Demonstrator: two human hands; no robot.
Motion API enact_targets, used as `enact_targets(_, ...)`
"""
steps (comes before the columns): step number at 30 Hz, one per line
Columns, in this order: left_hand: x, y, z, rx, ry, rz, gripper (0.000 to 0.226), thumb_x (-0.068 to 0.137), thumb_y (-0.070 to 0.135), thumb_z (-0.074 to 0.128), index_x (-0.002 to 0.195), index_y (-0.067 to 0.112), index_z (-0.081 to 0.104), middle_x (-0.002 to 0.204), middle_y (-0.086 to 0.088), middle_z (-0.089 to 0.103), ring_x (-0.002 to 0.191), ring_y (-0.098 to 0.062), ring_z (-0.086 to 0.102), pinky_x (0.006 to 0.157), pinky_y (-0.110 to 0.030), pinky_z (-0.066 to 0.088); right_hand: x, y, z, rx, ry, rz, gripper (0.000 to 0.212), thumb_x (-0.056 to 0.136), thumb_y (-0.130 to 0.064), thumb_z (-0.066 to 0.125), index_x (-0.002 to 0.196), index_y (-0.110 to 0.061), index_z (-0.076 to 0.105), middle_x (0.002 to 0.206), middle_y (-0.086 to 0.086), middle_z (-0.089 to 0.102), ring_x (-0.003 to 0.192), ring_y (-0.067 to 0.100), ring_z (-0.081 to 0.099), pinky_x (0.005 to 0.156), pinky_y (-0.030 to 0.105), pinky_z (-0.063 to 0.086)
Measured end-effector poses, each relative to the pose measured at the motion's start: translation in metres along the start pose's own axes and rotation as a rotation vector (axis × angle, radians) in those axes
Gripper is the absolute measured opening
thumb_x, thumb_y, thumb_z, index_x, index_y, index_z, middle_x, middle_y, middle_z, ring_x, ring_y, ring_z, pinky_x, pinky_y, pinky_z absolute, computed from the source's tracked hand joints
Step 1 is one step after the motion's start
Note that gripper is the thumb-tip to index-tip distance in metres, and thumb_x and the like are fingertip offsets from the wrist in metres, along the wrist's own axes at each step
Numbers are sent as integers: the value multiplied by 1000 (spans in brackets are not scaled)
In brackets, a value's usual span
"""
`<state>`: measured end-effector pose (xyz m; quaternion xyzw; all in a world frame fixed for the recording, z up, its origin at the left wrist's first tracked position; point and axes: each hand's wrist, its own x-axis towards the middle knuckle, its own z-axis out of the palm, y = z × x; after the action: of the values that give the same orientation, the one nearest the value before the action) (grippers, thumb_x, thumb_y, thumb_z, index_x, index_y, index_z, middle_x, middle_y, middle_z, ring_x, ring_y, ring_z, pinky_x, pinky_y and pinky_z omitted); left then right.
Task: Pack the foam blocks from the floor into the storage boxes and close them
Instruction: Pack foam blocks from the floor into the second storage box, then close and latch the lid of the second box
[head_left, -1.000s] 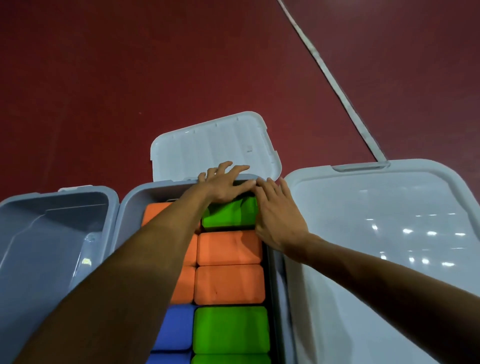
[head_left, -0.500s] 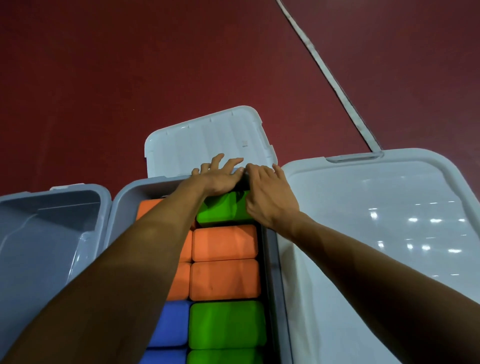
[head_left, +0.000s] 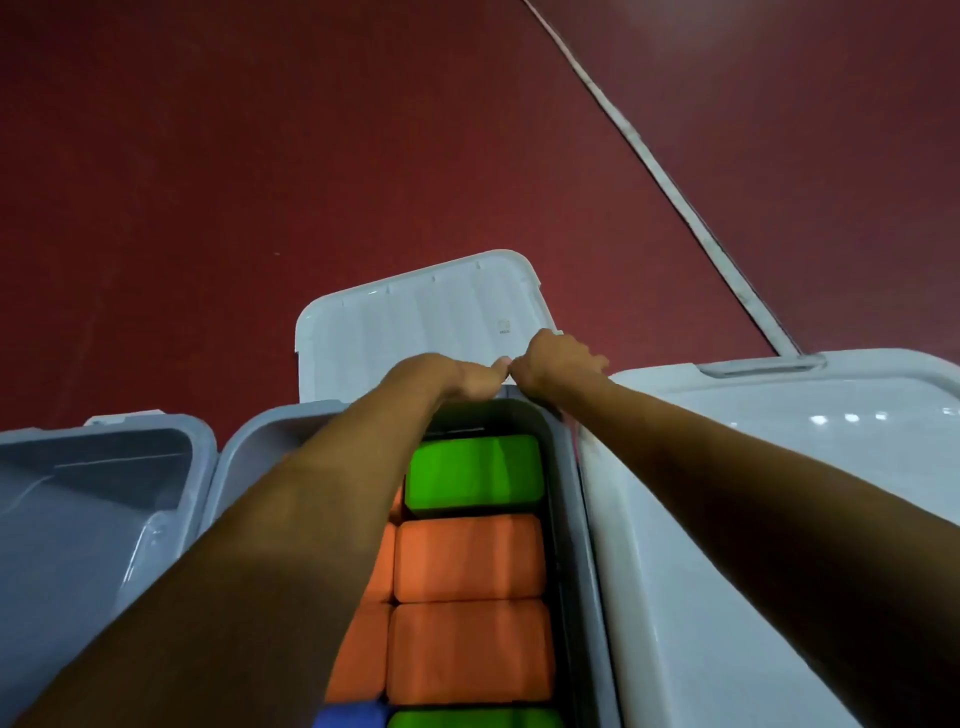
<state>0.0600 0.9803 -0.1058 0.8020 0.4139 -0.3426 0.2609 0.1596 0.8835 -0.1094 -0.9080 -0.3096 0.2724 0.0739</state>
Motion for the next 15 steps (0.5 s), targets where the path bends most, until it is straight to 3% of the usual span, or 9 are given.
enact_targets(3, 46, 0, 10, 79, 36, 66, 72, 82, 65, 16, 152, 55, 5, 168, 3, 2, 154, -30, 3, 120, -62, 3, 49, -5, 26, 17, -141, 102, 39, 88, -45, 59, 117, -18, 54, 135, 11, 56, 124, 37, 50, 111, 52, 32)
enact_targets(6, 41, -2, -2, 0, 1, 97, 72, 91, 70, 28, 153, 53, -5, 165, 2, -16, 152, -34, -16, 120, -61, -9, 78, 1, 47, -152, -200, 117, 66, 90, -56, 57, 144, -21, 44, 150, 14, 43, 138, 38, 39, 115, 57, 23)
enact_targets(8, 50, -3, -4, -52, 18, 109, 71, 96, 71, 28, 153, 52, -9, 165, 0, -18, 151, -36, -19, 119, -61, -9, 90, 2, 53, -227, -254, 92, 72, 89, -57, 58, 149, -22, 39, 153, 15, 38, 142, 39, 35, 117, 61, 20)
enact_targets(12, 76, 1, 6, 80, 135, 112, 72, 96, 74, 21, 153, 50, -16, 165, -3, -22, 149, -38, -23, 117, -62, -8, 112, 6, 55, -354, -146, 8, 68, 95, -48, 54, 152, -19, 31, 158, 20, 27, 144, 42, 30, 117, 59, 22)
enact_targets(15, 96, 7, 8, 132, 152, 125, 69, 98, 71, 18, 153, 49, -16, 164, -2, -24, 149, -37, -24, 118, -62, -8, 135, 10, 56, -258, -153, 58, 73, 93, -47, 58, 153, -19, 28, 157, 19, 30, 142, 41, 34, 116, 57, 27)
